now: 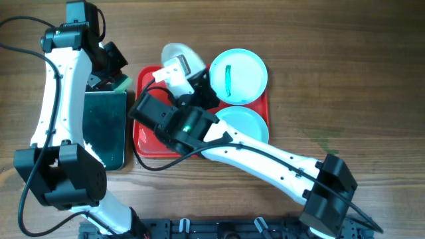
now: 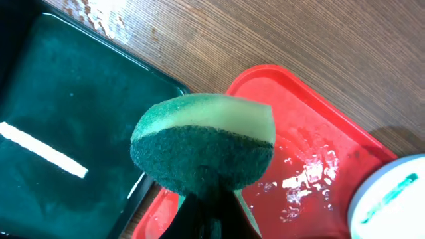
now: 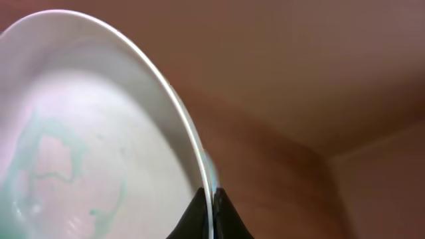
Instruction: Clean dirty plates on tray and stack at the side
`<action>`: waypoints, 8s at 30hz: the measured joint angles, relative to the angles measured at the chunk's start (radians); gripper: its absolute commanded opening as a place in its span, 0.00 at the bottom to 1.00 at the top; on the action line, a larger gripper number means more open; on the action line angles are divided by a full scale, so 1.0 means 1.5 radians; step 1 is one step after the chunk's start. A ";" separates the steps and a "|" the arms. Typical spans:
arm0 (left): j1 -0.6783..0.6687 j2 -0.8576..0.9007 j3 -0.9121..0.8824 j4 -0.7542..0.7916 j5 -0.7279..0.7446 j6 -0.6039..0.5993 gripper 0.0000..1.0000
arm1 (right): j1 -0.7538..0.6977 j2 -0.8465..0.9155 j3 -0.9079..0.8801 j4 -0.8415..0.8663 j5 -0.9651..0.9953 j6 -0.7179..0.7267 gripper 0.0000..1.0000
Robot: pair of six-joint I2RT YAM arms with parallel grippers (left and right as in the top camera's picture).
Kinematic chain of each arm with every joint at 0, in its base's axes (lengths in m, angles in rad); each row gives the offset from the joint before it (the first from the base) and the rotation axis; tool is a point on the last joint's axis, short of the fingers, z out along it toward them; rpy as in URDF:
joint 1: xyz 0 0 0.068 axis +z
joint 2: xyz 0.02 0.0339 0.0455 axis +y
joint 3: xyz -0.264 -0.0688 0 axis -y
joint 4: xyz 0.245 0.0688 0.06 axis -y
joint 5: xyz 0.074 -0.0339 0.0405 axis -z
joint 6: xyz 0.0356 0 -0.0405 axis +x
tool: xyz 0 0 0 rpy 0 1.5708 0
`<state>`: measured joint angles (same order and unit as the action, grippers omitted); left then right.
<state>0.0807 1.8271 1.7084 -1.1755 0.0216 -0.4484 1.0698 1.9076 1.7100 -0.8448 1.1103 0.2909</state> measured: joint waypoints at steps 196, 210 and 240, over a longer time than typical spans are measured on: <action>-0.175 -0.025 -0.465 0.443 0.123 0.224 0.04 | -0.280 0.172 -0.117 0.157 -0.856 0.204 0.04; -0.193 -0.018 -0.461 0.473 -0.047 -0.057 0.04 | -0.275 0.172 -0.117 0.159 -0.860 0.203 0.04; -0.184 -0.015 -0.472 0.425 0.280 0.167 0.04 | -0.273 0.172 -0.118 0.157 -0.868 0.174 0.04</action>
<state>-0.1947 1.8046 1.0012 -0.5381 0.4416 -0.1978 0.6609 2.1658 1.5330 -0.6094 -0.1917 0.5518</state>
